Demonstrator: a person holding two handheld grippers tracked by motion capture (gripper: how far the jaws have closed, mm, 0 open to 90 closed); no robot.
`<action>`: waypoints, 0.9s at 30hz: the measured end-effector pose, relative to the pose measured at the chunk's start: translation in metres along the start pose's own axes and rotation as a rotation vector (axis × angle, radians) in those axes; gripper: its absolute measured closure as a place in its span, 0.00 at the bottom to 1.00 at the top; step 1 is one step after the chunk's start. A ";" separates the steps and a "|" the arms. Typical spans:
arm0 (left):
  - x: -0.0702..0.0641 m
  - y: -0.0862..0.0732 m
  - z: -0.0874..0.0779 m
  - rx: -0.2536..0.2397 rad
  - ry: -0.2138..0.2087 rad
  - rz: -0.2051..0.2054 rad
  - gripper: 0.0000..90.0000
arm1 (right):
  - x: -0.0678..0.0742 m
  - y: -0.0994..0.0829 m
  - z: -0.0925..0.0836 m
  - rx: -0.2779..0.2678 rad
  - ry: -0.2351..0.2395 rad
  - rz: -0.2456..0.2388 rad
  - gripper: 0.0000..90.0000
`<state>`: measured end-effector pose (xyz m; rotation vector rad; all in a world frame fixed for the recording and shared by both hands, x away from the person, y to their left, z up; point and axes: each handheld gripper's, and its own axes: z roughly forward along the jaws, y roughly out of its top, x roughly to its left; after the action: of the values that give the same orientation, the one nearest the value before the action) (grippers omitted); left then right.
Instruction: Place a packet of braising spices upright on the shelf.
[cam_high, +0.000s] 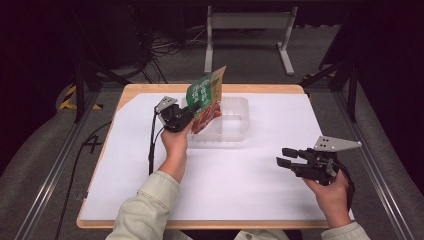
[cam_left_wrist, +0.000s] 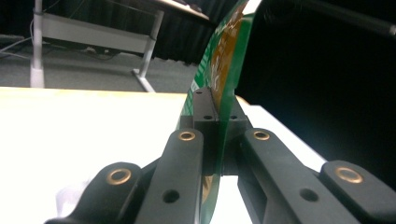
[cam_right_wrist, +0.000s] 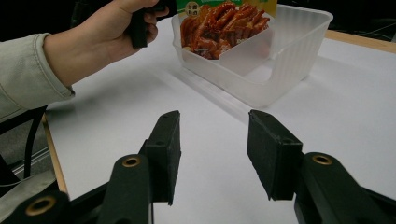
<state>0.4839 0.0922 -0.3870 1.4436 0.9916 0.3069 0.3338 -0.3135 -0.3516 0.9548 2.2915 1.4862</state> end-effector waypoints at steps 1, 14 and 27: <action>-0.002 0.000 -0.001 0.008 -0.001 0.020 0.98 | 0.000 0.000 0.001 0.001 -0.002 -0.001 0.60; 0.003 -0.004 -0.012 0.053 0.045 0.117 0.79 | -0.004 0.002 0.006 0.000 0.010 0.004 0.60; 0.007 0.013 -0.050 0.003 -0.095 0.134 0.33 | -0.006 0.013 0.021 -0.007 0.037 -0.024 0.56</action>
<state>0.4570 0.1335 -0.3695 1.5171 0.8206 0.3311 0.3548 -0.2984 -0.3503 0.9030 2.3136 1.5129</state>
